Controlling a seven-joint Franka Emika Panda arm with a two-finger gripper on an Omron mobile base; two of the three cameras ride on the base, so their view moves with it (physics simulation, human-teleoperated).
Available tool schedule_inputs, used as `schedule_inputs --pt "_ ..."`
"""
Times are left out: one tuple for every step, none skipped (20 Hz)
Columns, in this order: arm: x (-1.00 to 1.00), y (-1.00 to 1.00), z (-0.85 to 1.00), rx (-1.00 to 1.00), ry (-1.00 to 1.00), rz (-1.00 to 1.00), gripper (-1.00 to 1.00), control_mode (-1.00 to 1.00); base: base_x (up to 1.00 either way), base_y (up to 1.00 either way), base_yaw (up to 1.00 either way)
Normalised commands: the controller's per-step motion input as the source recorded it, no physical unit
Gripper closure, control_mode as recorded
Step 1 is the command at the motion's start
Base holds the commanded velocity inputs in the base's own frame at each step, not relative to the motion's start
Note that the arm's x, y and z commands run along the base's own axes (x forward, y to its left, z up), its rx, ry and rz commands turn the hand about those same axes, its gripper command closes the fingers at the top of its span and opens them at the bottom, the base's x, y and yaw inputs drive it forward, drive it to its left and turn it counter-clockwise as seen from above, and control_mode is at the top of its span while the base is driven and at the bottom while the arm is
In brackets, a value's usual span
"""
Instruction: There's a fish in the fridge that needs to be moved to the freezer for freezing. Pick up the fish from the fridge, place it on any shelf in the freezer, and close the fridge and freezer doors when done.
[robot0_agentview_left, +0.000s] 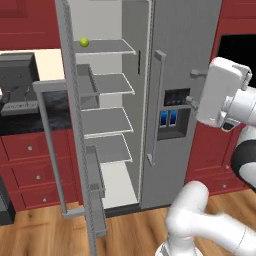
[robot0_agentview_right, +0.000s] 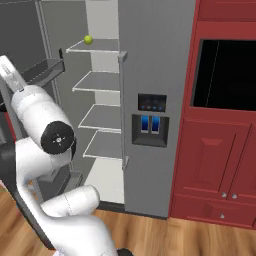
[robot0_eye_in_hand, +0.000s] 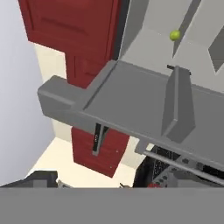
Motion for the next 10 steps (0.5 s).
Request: schedule_inputs --pt "-0.39 0.74 -0.79 -0.63 0.07 -0.37 -1.00 -1.00 0.00 0.00 0.00" --pt "-0.07 1.00 -0.96 -0.41 0.12 -0.41 -1.00 -1.00 0.00 0.00 0.00" --pt "-0.06 1.00 -1.00 -0.36 0.13 -0.40 -1.00 -1.00 0.00 0.00 0.00" --pt "0.00 1.00 -0.76 -0.34 0.12 -0.33 -1.00 -1.00 0.00 0.00 0.00" --pt "0.00 1.00 -0.49 -0.25 0.00 -0.31 -1.00 -1.00 0.00 0.00 0.00" --pt "0.00 1.00 -0.64 -0.16 0.01 -0.30 -1.00 -1.00 0.00 0.00 0.00" --pt "-0.23 1.00 -0.35 -0.21 -0.16 -0.27 -1.00 -1.00 0.00 0.00 0.00" --pt "-0.19 1.00 -0.55 -0.25 -0.16 -0.26 -1.00 -1.00 0.00 0.00 0.00" --pt "-0.16 1.00 -0.62 -0.31 -0.20 -0.27 -1.00 -1.00 0.00 0.00 0.00" --pt "-0.01 1.00 -0.74 -0.34 -0.23 -0.30 -1.00 -1.00 0.00 0.00 0.00"
